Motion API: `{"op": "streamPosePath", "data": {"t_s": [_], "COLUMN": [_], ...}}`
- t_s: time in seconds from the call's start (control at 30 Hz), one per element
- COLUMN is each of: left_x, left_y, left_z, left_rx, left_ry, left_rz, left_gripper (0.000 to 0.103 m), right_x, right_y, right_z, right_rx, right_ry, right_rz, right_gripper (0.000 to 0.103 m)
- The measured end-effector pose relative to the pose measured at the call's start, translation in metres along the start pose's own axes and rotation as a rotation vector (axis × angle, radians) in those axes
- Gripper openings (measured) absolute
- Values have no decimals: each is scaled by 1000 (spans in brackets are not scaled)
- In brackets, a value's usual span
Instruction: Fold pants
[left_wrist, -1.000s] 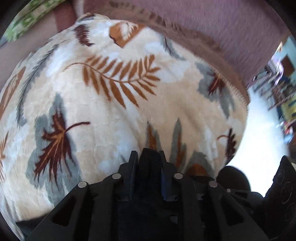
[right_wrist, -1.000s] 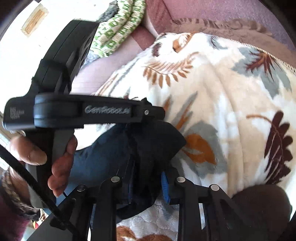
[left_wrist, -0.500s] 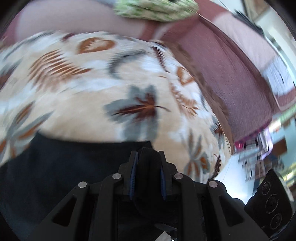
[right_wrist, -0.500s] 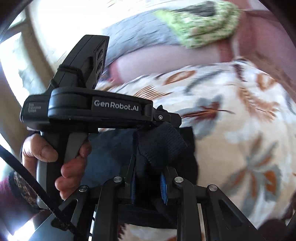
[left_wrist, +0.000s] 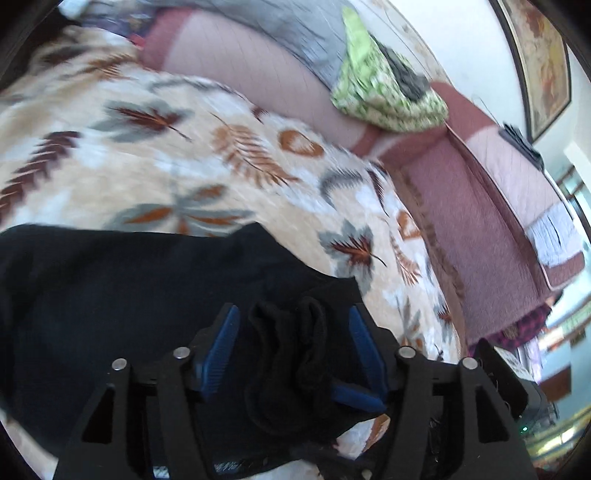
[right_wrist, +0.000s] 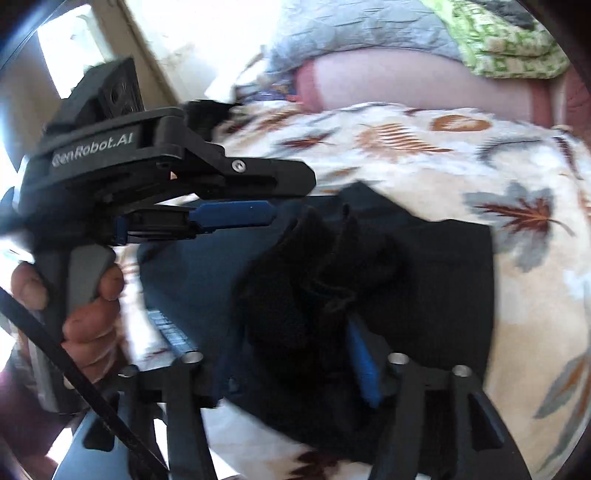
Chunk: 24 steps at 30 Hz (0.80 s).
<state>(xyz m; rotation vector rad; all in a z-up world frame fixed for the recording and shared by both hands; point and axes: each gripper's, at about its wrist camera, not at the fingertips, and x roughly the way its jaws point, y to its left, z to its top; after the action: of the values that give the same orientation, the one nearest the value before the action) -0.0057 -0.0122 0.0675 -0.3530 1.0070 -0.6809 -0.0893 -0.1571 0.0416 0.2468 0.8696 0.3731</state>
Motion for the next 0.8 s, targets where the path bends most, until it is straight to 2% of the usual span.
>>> {"op": "streamPosePath", "data": {"t_s": [0.1,0.2,0.27,0.37,0.43,0.53,0.6,0.63,0.7,0.8], "left_x": [-15,-26,-29,-26,-20,-3,12,19,33,35], "left_y": [7,12,14,9,3,-7,-10,-10,-8,-7], "left_z": [-3,-3,-7,-13,-19,-28,-35,-40,-49,-59], "left_rx": [-23,-30,-44,-55,-39,-22,-22,-26,-43,-40], "left_ry": [-30,-51,-55,-48,-42,-1,43,72,130,125], "left_rz": [49,121,151,122,111,115,114,121,132,132], "left_gripper": [63,63,63,63,63,63,59,52,47,47], "right_x": [2,1,-8,-36,-60,-72,-70,-63,-44,-1], "right_y": [13,19,11,-14,-28,-50,-57,-60,-58,-55], "right_z": [-7,-17,-20,-15,-12,5,18,24,37,52], "right_rx": [-17,-34,0,95,163,206,233,250,254,263], "right_ry": [36,76,70,6,-41,-75,-77,-70,-49,37], "right_rz": [111,139,152,132,78,9,28,53,86,165], "right_gripper": [71,71,71,71,71,70,63,58,56,56]}}
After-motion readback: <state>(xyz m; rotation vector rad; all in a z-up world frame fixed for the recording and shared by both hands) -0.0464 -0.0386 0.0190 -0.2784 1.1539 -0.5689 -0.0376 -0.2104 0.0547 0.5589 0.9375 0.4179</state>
